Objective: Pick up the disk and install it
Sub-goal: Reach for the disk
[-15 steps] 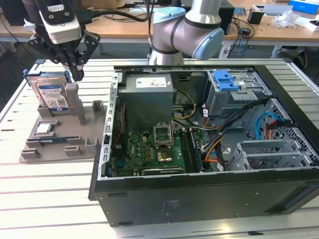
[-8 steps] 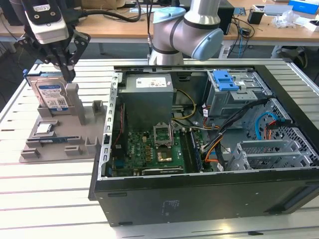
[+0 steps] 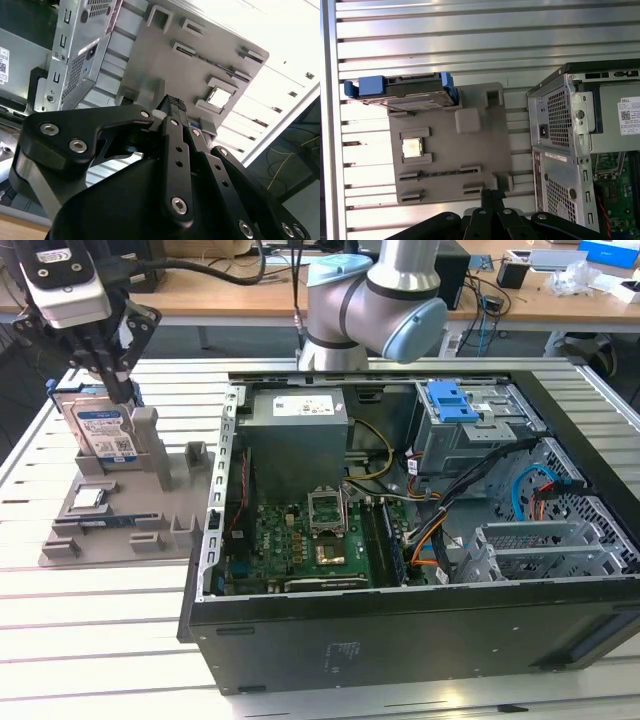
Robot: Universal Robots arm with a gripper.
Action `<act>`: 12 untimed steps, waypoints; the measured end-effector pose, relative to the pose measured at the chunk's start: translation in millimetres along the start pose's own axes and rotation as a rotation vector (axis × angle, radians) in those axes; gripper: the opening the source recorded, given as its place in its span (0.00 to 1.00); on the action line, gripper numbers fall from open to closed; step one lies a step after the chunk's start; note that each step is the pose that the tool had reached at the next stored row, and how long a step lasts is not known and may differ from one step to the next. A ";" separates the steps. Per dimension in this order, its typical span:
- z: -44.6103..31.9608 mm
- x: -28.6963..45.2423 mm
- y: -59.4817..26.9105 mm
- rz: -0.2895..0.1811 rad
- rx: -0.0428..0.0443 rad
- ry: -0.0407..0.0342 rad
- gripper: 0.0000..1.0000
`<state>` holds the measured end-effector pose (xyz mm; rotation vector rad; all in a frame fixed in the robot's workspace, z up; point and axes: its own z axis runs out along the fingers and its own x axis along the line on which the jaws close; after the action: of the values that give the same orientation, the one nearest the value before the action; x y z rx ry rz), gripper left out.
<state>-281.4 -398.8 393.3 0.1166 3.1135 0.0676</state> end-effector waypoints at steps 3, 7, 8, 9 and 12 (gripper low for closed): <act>-0.3 9.6 -0.7 0.000 0.0004 0.0000 0.10; -0.5 19.1 -1.4 0.000 0.0007 0.0000 0.10; -0.7 23.7 -1.8 0.000 0.0007 0.0000 0.10; -0.7 26.7 -2.0 0.000 0.0007 -0.0001 0.10; -0.9 31.9 -2.4 0.000 0.0007 0.0000 0.10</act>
<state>-313.4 -398.8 393.3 0.1165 3.1135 0.0665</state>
